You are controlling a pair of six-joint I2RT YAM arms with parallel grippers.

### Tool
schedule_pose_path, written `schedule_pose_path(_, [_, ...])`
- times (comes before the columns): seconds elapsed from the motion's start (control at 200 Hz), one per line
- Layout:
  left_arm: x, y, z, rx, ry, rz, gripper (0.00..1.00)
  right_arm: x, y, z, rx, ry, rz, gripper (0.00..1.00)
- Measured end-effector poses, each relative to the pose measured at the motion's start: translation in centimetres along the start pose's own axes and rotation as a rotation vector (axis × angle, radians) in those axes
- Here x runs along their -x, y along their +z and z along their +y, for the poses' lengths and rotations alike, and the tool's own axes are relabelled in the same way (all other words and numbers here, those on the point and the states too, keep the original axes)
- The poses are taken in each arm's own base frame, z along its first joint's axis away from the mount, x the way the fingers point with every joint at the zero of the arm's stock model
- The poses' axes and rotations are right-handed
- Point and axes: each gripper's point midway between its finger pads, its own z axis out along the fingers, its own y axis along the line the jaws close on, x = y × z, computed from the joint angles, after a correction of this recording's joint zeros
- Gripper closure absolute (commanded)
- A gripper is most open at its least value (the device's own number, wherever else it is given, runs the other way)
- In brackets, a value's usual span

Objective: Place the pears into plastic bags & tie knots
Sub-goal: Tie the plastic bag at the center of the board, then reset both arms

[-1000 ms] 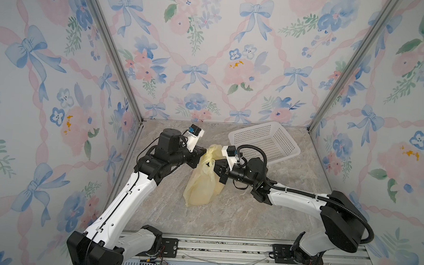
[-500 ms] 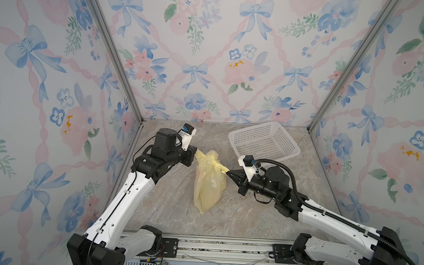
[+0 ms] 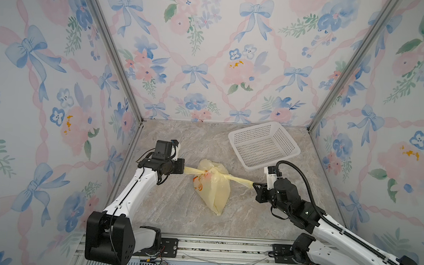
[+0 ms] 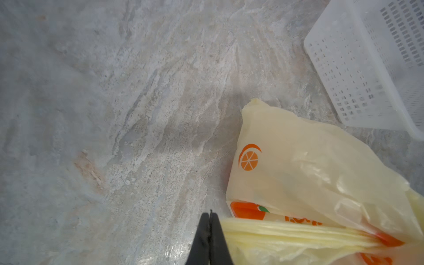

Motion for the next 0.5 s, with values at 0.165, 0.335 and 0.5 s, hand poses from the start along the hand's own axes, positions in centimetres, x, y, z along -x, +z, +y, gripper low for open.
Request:
schedule_pose_path(0.165, [0.9, -0.2, 2.2, 0.057, -0.067, -0.049, 0.79, 0.4, -0.4, -2.2, -0.092, 0.045, -0.018, 0.34])
schedule_pose_path(0.335, [4.6, -4.1, 6.2, 0.245, -0.107, -0.259, 0.19, 4.4, -3.0, -7.6, -0.31, 0.061, -0.127, 0.06])
schedule_pose_path(0.5, [6.9, -7.4, 8.0, 0.376, -0.139, -0.446, 0.02, 8.1, -5.3, -12.4, -0.488, 0.043, -0.23, 0.04])
